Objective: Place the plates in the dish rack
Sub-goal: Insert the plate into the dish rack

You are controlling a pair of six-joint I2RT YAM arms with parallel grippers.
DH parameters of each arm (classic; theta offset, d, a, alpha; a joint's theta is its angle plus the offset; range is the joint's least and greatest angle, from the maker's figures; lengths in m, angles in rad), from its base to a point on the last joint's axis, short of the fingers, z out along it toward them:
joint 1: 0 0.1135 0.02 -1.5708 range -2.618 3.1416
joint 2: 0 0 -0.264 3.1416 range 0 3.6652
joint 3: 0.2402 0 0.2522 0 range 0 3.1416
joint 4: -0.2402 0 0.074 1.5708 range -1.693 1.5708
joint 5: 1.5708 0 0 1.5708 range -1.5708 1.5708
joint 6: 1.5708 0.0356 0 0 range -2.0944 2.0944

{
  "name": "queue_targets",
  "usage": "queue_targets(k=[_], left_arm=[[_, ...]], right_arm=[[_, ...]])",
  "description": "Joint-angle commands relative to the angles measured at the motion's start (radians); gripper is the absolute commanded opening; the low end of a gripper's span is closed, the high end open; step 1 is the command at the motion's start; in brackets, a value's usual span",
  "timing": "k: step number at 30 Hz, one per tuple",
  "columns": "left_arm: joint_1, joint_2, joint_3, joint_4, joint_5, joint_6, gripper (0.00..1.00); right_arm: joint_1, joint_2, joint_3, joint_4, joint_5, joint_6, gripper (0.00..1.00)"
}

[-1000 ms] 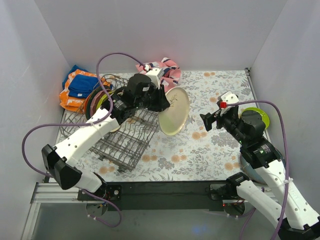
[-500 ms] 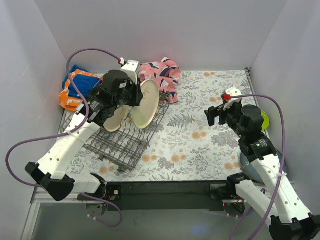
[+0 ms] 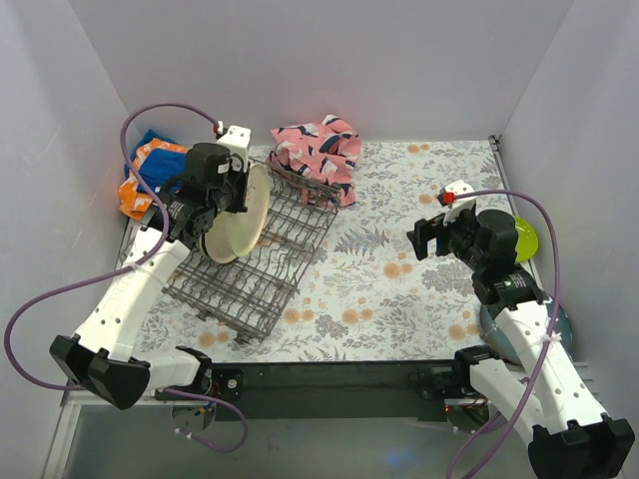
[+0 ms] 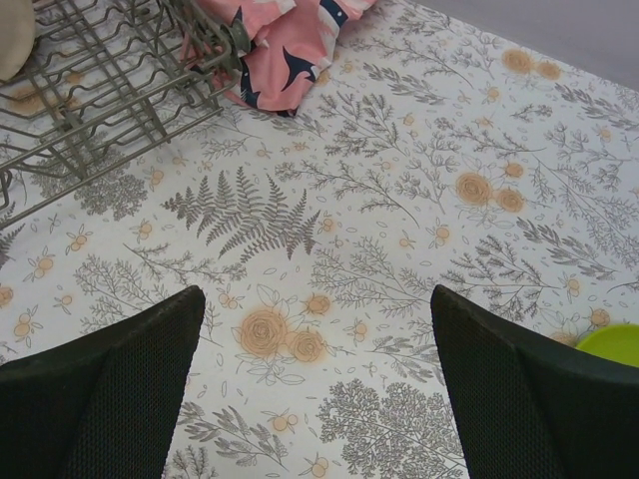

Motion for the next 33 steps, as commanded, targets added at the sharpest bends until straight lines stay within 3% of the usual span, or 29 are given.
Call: queue_targets(k=[1,17,33], left_arm=[[0.058,-0.046,-0.017,0.143,0.024,0.098,0.00],[0.190,-0.023,-0.186,0.253,0.135,0.231,0.00],[0.201,0.019,-0.255,0.295,0.196,0.210,0.00]], right_arm=[[-0.010,0.011,-0.007,0.030,-0.032,-0.011,0.98],[-0.031,0.054,-0.007,0.023,-0.063,-0.025,0.98],[-0.048,0.056,-0.024,0.010,-0.078,-0.032,0.98]])
